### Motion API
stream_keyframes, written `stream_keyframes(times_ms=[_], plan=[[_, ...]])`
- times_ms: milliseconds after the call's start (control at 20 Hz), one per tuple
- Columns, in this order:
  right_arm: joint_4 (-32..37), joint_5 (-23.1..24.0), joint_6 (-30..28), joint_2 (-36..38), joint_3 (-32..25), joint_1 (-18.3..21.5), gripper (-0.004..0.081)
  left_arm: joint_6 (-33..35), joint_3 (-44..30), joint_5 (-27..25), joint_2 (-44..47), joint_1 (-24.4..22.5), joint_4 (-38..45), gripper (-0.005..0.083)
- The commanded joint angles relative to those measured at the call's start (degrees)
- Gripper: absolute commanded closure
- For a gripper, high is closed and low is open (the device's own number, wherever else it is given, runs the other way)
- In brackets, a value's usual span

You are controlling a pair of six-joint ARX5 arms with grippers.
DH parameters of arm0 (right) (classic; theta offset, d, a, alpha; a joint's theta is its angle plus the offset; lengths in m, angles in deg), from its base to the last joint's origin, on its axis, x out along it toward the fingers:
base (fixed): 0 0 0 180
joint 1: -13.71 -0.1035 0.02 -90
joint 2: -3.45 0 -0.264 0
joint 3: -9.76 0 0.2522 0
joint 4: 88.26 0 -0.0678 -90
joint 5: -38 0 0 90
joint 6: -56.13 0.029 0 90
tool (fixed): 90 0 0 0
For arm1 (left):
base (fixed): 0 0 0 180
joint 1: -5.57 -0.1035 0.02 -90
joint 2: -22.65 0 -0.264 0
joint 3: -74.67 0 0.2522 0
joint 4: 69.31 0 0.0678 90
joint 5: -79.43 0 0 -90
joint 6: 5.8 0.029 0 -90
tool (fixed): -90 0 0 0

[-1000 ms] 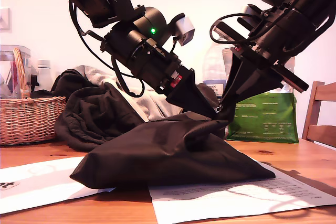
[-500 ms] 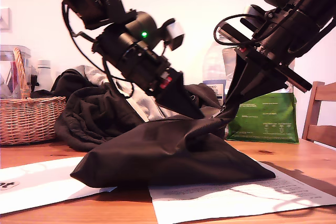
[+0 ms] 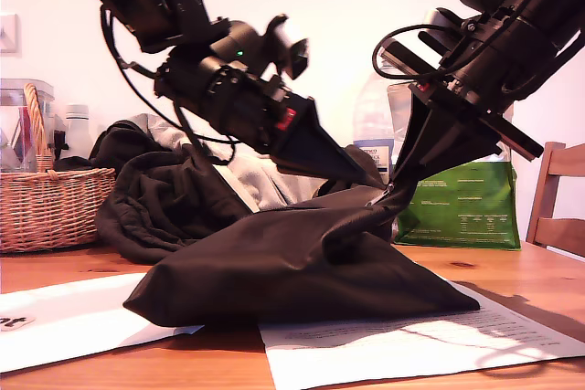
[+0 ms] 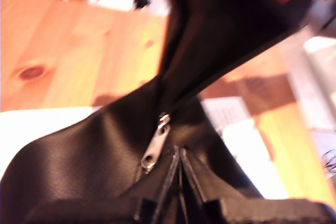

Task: Open the zipper in the zip bag in front of you

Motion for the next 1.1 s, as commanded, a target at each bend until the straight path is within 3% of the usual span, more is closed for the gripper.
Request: stream_keyframes(times_ms=[0,200,300,450,600,800,1050], plan=[[0.2,0.0,-0.5,-0.5,-0.1,0.4,0.0783,-0.6,-0.4,1.0,-0.7,-1.6,-1.5,0.0797],[0.7,0.1,-0.4,-0.5,-0.1,0.4,0.0783,-3.5,-0.6,0.0,-0.4,-2.9,0.0,0.0796],[1.3,0.1,-0.4,-0.5,-0.1,0.4,0.0783,-5.0,-0.6,-4.8,0.7,-2.8,2.1,0.0796],[1.6,0.1,-0.4,-0.5,-0.1,0.5,0.0783,-11.0,-0.6,-16.6,4.2,-1.8,6.1,0.0796],[2.1,0.1,-0.4,-0.5,-0.1,0.5,0.0783,-14.3,-0.6,-21.3,9.4,-0.7,8.9,0.0796],[2.3,0.1,-0.5,-0.5,-0.1,1.3,0.0783,-14.8,-2.4,-21.4,18.0,1.0,13.0,0.0796],[3.0,0.0,-1.5,-0.5,-0.1,2.6,0.0783,-13.7,-15.1,-19.4,33.4,1.9,22.0,0.0796]])
